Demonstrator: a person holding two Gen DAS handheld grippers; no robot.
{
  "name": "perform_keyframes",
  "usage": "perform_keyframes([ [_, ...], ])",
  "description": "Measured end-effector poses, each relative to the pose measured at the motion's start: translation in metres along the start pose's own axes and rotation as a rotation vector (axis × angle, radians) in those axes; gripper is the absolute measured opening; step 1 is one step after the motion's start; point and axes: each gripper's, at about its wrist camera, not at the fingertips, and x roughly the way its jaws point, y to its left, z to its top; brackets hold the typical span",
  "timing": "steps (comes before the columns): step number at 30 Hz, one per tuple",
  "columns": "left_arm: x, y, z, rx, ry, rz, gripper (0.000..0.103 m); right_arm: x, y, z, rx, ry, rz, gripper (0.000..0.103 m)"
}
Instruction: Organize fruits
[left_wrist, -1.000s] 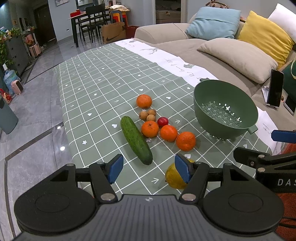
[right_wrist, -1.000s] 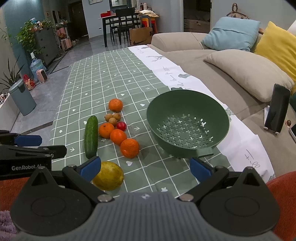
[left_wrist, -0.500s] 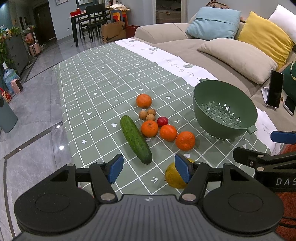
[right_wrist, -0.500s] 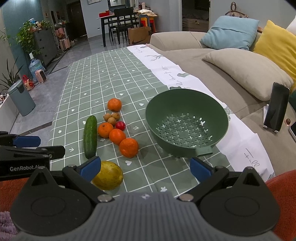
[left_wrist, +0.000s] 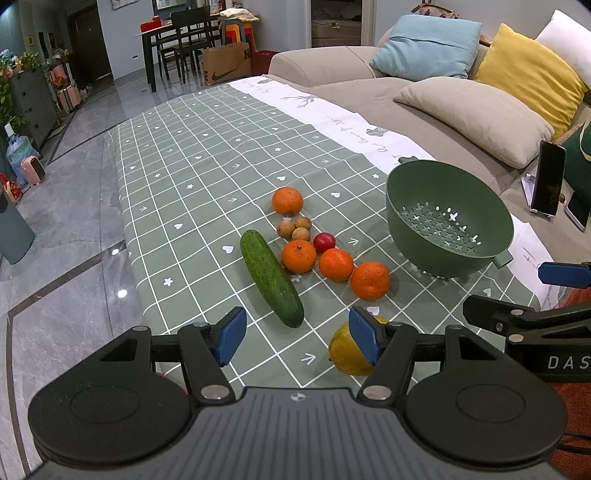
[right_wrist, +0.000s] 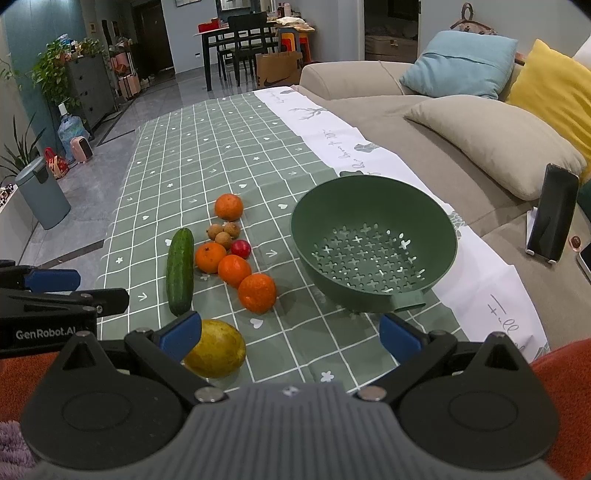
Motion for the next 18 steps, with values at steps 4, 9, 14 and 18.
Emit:
perform_keyframes([
  [4,0.0,0.0003,0.0003,-0.001,0.0,0.0,0.075,0.0009,0.0007,0.0001,0.0,0.002,-0.001,0.098],
  [9,0.0,0.0007,0.0004,-0.001,0.001,-0.001,0.075,0.001,0.0005,0.0002,0.001,0.004,-0.001,0.098],
  [14,0.0,0.0007,0.0,-0.001,0.001,0.0,0.075,0.0019,0.0004,-0.0002,0.003,0.006,-0.002,0.098],
  [18,0.0001,0.0009,0.0003,-0.001,0.001,-0.001,0.075,0.0025,0.0004,-0.0009,0.007,0.01,-0.002,0.098],
])
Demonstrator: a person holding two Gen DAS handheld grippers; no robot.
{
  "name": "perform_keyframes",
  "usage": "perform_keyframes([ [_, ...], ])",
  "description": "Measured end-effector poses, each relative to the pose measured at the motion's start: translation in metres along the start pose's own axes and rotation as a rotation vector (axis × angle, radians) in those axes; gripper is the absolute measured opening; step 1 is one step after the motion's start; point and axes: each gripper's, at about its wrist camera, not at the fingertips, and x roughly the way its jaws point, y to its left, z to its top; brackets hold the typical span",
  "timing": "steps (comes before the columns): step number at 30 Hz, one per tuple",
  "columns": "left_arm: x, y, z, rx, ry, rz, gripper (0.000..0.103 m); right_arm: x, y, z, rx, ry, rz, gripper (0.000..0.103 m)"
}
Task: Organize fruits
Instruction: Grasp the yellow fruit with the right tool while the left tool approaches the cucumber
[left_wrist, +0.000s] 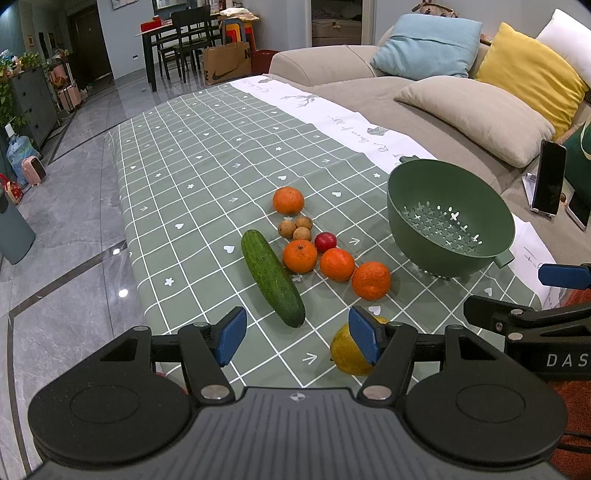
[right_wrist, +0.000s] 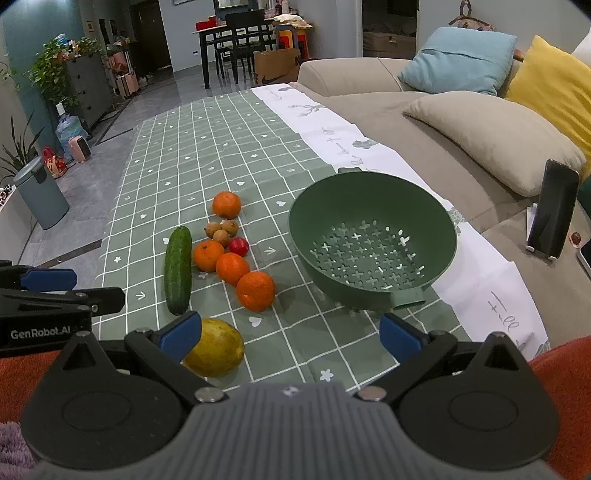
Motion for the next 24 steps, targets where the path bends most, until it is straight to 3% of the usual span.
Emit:
perform_keyframes([
  [9,0.001,0.001,0.0,0.0,0.013,-0.013,0.074,0.004,0.001,0.0,-0.001,0.018,0.01,0.098],
  [16,0.01,0.022,0.016,0.031,0.066,-0.048,0.057,0.029,0.004,0.001,0.057,0.11,0.096,0.098],
  [18,0.014,0.03,0.024,0.031,0.082,-0.056,0.057,0.039,0.007,0.003,0.069,0.136,0.107,0.098],
  [20,0.021,0.039,0.03,0.027,0.112,-0.066,0.055,0.05,0.013,0.005,0.066,0.16,0.136,0.091],
  [21,0.026,0.043,0.033,0.029,0.128,-0.072,0.053,0.057,0.016,0.006,0.073,0.176,0.141,0.081],
  [24,0.039,0.051,0.039,0.039,0.158,-0.065,0.045,0.076,0.021,0.007,0.101,0.239,0.17,0.079],
])
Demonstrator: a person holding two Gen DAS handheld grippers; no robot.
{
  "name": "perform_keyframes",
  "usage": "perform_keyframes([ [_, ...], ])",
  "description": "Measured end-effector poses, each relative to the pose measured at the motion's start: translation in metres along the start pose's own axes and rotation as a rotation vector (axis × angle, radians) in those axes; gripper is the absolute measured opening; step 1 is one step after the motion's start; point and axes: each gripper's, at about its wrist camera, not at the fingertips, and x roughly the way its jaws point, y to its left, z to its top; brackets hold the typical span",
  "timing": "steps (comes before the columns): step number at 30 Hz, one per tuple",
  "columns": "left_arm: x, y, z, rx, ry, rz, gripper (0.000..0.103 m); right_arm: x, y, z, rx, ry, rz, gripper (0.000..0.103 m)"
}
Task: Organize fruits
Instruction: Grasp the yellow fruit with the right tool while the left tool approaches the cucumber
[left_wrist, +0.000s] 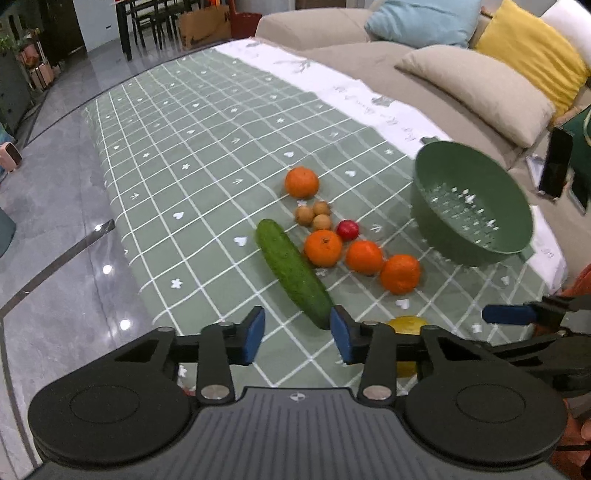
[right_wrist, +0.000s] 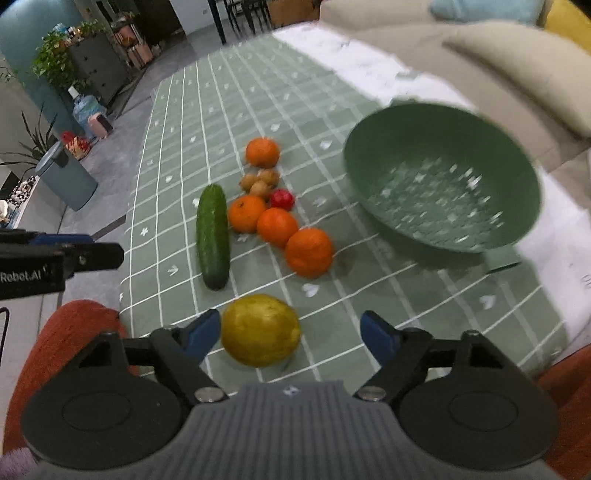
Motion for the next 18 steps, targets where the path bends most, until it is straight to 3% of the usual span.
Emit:
perform_keyframes([
  [13,0.032,0.015,0.005,-0.043,0.102,-0.038,0.046,0.066,0.004,0.009,0.088,0.189,0.045,0.078],
  [15,0.037,0.015,0.006,-0.05,0.109,-0.048,0.046,0.07,0.003,0.01,0.099,0.202,0.058,0.069],
  [18,0.046,0.015,0.01,-0.057,0.118,-0.053,0.05,0.076,0.0,0.012,0.124,0.219,0.09,0.067],
])
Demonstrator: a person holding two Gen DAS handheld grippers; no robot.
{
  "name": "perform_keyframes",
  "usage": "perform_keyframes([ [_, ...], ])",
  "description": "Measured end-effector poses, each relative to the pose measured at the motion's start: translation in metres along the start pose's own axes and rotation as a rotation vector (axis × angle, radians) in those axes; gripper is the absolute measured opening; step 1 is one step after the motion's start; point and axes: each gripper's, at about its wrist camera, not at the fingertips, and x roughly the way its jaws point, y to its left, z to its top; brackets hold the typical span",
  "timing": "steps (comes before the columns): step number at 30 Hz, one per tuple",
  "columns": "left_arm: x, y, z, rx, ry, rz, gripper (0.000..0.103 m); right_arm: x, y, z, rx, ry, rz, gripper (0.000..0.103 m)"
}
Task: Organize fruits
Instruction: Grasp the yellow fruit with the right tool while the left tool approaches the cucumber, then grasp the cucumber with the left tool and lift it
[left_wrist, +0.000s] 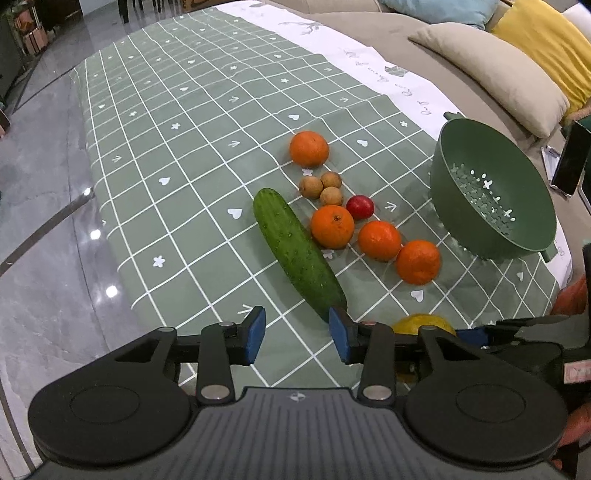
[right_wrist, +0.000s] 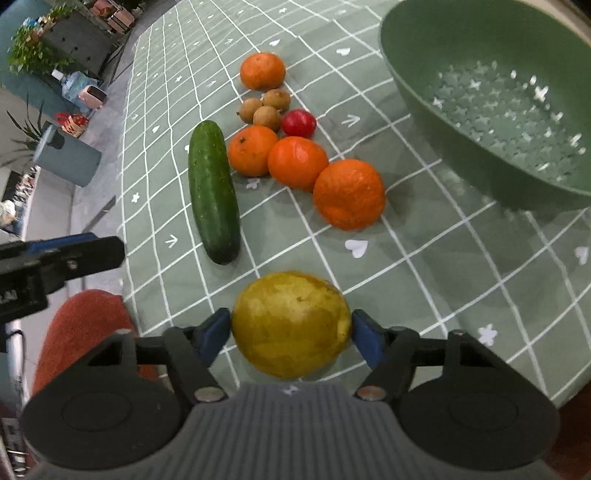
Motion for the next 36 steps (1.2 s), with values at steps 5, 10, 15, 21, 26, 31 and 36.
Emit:
perform_keyframes([
  [5,0.02,0.003,0.014,-0.053,0.013,-0.003,0.06,-0.002,-0.005,0.002,0.014,0.014,0.02,0.065],
  [10,0.047,-0.001,0.034,-0.06,0.038,0.006,0.062,-0.016,-0.009,0.006,-0.011,-0.009,0.017,0.065],
  [15,0.075,-0.001,0.053,-0.078,0.087,0.048,0.062,-0.036,-0.015,0.012,-0.039,-0.031,0.025,0.065],
  [21,0.091,-0.002,0.064,-0.034,0.131,0.039,0.062,-0.056,-0.019,0.014,-0.062,-0.048,0.028,0.065],
  [26,0.1,-0.003,0.069,-0.042,0.149,0.016,0.063,-0.061,-0.021,0.015,-0.066,-0.061,0.021,0.065],
  [31,0.105,0.006,0.064,-0.093,0.144,-0.042,0.055,-0.072,-0.022,0.01,-0.067,-0.077,0.024,0.065],
  [36,0.101,0.014,0.057,-0.162,0.121,-0.076,0.049,-0.081,-0.021,0.006,-0.074,-0.099,0.021,0.065],
])
